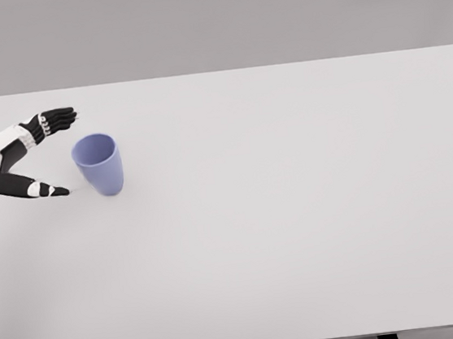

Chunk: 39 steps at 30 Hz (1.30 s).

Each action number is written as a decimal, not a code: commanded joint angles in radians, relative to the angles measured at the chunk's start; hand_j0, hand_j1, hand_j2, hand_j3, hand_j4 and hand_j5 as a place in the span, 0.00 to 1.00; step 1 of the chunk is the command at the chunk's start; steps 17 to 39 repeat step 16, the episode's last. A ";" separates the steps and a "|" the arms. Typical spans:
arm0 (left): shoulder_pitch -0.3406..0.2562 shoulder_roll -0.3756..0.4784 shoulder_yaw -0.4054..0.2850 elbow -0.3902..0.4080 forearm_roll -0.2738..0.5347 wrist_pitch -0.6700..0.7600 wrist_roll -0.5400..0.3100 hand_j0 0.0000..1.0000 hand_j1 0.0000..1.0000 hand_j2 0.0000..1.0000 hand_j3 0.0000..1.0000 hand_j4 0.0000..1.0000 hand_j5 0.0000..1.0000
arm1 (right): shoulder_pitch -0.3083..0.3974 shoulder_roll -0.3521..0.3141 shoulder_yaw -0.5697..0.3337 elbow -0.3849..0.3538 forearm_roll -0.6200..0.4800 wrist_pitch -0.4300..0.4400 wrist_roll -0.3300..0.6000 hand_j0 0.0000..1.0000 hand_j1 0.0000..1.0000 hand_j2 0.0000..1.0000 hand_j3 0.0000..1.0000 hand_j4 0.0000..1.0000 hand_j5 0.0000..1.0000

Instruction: Flip the cup with left arm and place it on the table

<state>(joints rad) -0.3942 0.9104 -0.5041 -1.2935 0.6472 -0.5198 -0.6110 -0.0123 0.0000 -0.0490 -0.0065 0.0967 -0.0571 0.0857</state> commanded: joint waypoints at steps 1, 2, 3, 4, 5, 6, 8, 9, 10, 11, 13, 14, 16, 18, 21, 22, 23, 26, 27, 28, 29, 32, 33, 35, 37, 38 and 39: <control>0.000 0.021 -0.001 0.020 -0.011 -0.029 0.000 1.00 1.00 1.00 1.00 1.00 1.00 | 0.000 0.000 0.000 0.000 0.000 0.000 0.000 1.00 1.00 1.00 1.00 1.00 1.00; 0.000 0.021 -0.001 0.022 -0.011 -0.029 0.000 1.00 1.00 1.00 1.00 1.00 1.00 | 0.000 0.000 0.000 0.000 0.000 -0.001 0.000 1.00 1.00 1.00 1.00 1.00 1.00; 0.000 0.021 -0.001 0.022 -0.011 -0.029 0.000 1.00 1.00 1.00 1.00 1.00 1.00 | 0.000 0.000 0.000 0.000 0.000 -0.001 0.000 1.00 1.00 1.00 1.00 1.00 1.00; 0.000 0.021 -0.001 0.029 -0.011 -0.031 0.000 1.00 1.00 1.00 1.00 1.00 1.00 | 0.000 0.000 0.000 -0.001 0.000 -0.001 0.000 1.00 1.00 1.00 1.00 1.00 1.00; 0.000 0.022 0.001 0.037 -0.011 -0.029 0.000 1.00 1.00 1.00 1.00 1.00 1.00 | 0.000 0.000 0.000 -0.001 0.000 0.000 0.000 1.00 1.00 1.00 1.00 1.00 1.00; 0.000 0.022 0.001 0.046 -0.011 -0.031 0.000 1.00 1.00 1.00 1.00 1.00 1.00 | 0.000 0.000 0.000 0.000 0.000 0.000 0.000 1.00 1.00 1.00 1.00 1.00 1.00; 0.000 0.022 0.001 0.057 -0.011 -0.031 0.000 1.00 1.00 1.00 1.00 1.00 1.00 | 0.000 0.000 0.000 0.000 0.000 -0.001 0.000 1.00 1.00 1.00 1.00 1.00 1.00; 0.000 0.022 0.001 0.059 -0.011 -0.031 0.000 1.00 1.00 1.00 1.00 1.00 1.00 | 0.000 0.000 0.000 0.000 0.000 0.000 0.000 1.00 1.00 1.00 1.00 1.00 1.00; 0.000 0.021 0.001 0.059 -0.011 -0.029 0.000 1.00 1.00 1.00 1.00 1.00 1.00 | 0.000 0.000 0.000 0.000 0.000 -0.001 0.000 1.00 1.00 1.00 1.00 1.00 1.00; 0.000 0.021 -0.001 0.059 -0.011 -0.031 0.000 1.00 1.00 1.00 1.00 1.00 1.00 | 0.000 0.000 0.000 0.000 0.000 0.000 0.000 1.00 1.00 1.00 1.00 1.00 1.00; 0.000 0.021 -0.001 0.059 -0.012 -0.031 0.000 1.00 1.00 1.00 1.00 1.00 1.00 | 0.000 0.000 0.000 0.000 0.000 0.000 0.000 1.00 1.00 1.00 1.00 1.00 1.00; 0.000 0.022 -0.001 0.060 -0.011 -0.031 0.000 1.00 1.00 1.00 1.00 1.00 1.00 | 0.000 0.000 0.000 -0.001 0.000 0.000 0.000 1.00 1.00 1.00 1.00 1.00 1.00; 0.000 0.022 0.001 0.062 -0.011 -0.031 0.000 1.00 1.00 1.00 1.00 1.00 1.00 | 0.000 0.000 0.000 0.000 0.000 -0.001 0.000 1.00 1.00 1.00 1.00 1.00 1.00; 0.000 0.022 0.001 0.062 -0.011 -0.031 0.000 1.00 1.00 1.00 1.00 1.00 1.00 | 0.000 0.000 0.000 0.000 0.000 -0.001 0.000 1.00 1.00 1.00 1.00 1.00 1.00; 0.000 0.022 0.001 0.062 -0.011 -0.031 0.000 1.00 1.00 1.00 1.00 1.00 1.00 | 0.000 0.000 0.000 0.000 0.000 -0.001 0.000 1.00 1.00 1.00 1.00 1.00 1.00; 0.000 0.022 0.001 0.062 -0.011 -0.031 0.000 1.00 1.00 1.00 1.00 1.00 1.00 | 0.000 0.000 0.000 0.000 0.000 -0.001 0.000 1.00 1.00 1.00 1.00 1.00 1.00; 0.000 0.022 0.001 0.062 -0.011 -0.031 0.000 1.00 1.00 1.00 1.00 1.00 1.00 | 0.000 0.000 0.000 0.000 0.000 -0.001 0.000 1.00 1.00 1.00 1.00 1.00 1.00; 0.000 0.022 0.001 0.062 -0.011 -0.031 0.000 1.00 1.00 1.00 1.00 1.00 1.00 | 0.000 0.000 0.000 0.000 0.000 -0.001 0.000 1.00 1.00 1.00 1.00 1.00 1.00; 0.000 0.022 0.001 0.062 -0.011 -0.031 0.000 1.00 1.00 1.00 1.00 1.00 1.00 | 0.000 0.000 0.000 0.000 0.000 -0.001 0.000 1.00 1.00 1.00 1.00 1.00 1.00; 0.000 0.022 0.001 0.062 -0.011 -0.031 0.000 1.00 1.00 1.00 1.00 1.00 1.00 | 0.000 0.000 0.000 0.000 0.000 -0.001 0.000 1.00 1.00 1.00 1.00 1.00 1.00; 0.000 0.022 0.001 0.062 -0.011 -0.031 0.000 1.00 1.00 1.00 1.00 1.00 1.00 | 0.000 0.000 0.000 0.000 0.000 -0.001 0.000 1.00 1.00 1.00 1.00 1.00 1.00; 0.000 0.022 0.001 0.062 -0.011 -0.031 0.000 1.00 1.00 1.00 1.00 1.00 1.00 | 0.000 0.000 0.000 0.000 0.000 -0.001 0.000 1.00 1.00 1.00 1.00 1.00 1.00; 0.000 0.022 0.001 0.062 -0.011 -0.031 0.000 1.00 1.00 1.00 1.00 1.00 1.00 | 0.000 0.000 0.000 0.000 0.000 -0.001 0.000 1.00 1.00 1.00 1.00 1.00 1.00; 0.000 0.022 0.001 0.062 -0.011 -0.031 0.000 1.00 1.00 1.00 1.00 1.00 1.00 | 0.000 0.000 0.000 0.000 0.000 -0.001 0.000 1.00 1.00 1.00 1.00 1.00 1.00; 0.000 0.022 0.001 0.062 -0.011 -0.031 0.000 1.00 1.00 1.00 1.00 1.00 1.00 | 0.000 0.000 0.000 0.000 0.000 -0.001 0.000 1.00 1.00 1.00 1.00 1.00 1.00; 0.000 0.022 0.001 0.062 -0.011 -0.031 0.000 1.00 1.00 1.00 1.00 1.00 1.00 | 0.000 0.000 0.000 0.000 0.000 -0.001 0.000 1.00 1.00 1.00 1.00 1.00 1.00; 0.000 0.022 0.001 0.062 -0.011 -0.031 0.000 1.00 1.00 1.00 1.00 1.00 1.00 | 0.000 0.000 0.000 0.000 0.000 -0.001 0.000 1.00 1.00 1.00 1.00 1.00 1.00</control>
